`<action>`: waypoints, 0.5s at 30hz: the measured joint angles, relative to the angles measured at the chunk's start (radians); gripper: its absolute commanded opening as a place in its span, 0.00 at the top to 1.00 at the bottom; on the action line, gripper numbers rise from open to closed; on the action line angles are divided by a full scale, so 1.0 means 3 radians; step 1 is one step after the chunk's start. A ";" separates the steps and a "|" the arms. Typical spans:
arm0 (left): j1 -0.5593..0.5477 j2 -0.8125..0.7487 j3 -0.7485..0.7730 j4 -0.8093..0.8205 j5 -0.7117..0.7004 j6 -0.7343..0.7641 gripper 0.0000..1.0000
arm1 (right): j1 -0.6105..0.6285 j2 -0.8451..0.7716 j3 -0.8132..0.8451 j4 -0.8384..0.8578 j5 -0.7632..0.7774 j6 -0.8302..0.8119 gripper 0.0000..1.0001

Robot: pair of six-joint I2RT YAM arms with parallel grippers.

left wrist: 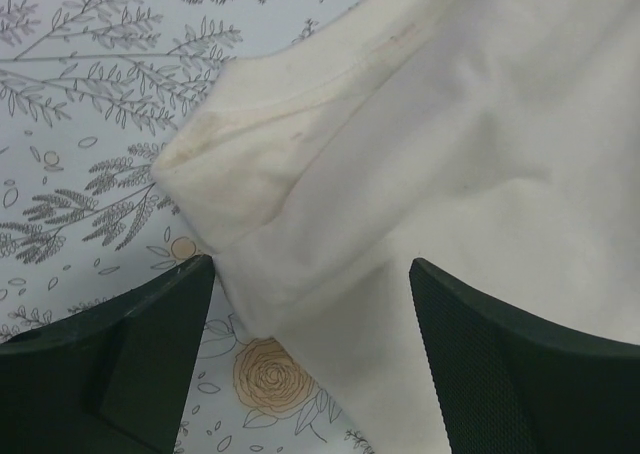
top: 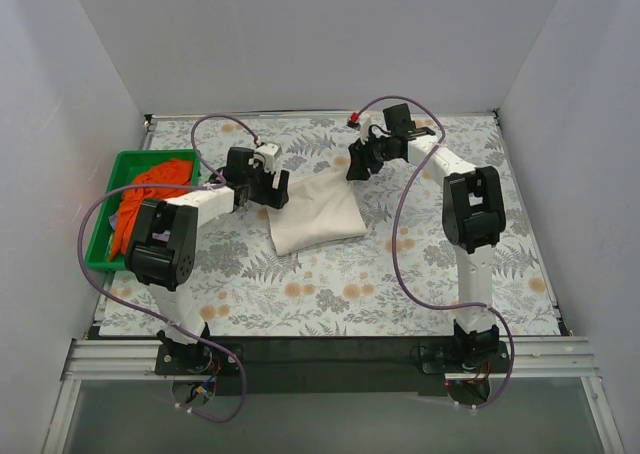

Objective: Fold and stack the t-shirts
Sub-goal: Fold the tshirt

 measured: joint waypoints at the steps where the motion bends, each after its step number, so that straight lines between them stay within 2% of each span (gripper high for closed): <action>1: 0.0000 0.0003 0.0031 -0.0018 0.0043 0.0018 0.28 | 0.0000 0.0033 0.0048 -0.0018 -0.0027 -0.0013 0.51; 9: 0.0000 0.0128 0.0193 -0.0106 0.0286 0.0112 0.28 | 0.0000 0.0282 0.0276 -0.0011 -0.0342 0.0029 0.50; 15: 0.0000 0.0229 0.0259 -0.0193 0.0351 0.0137 0.37 | 0.0000 0.0515 0.0294 -0.0015 -0.0528 0.0117 0.51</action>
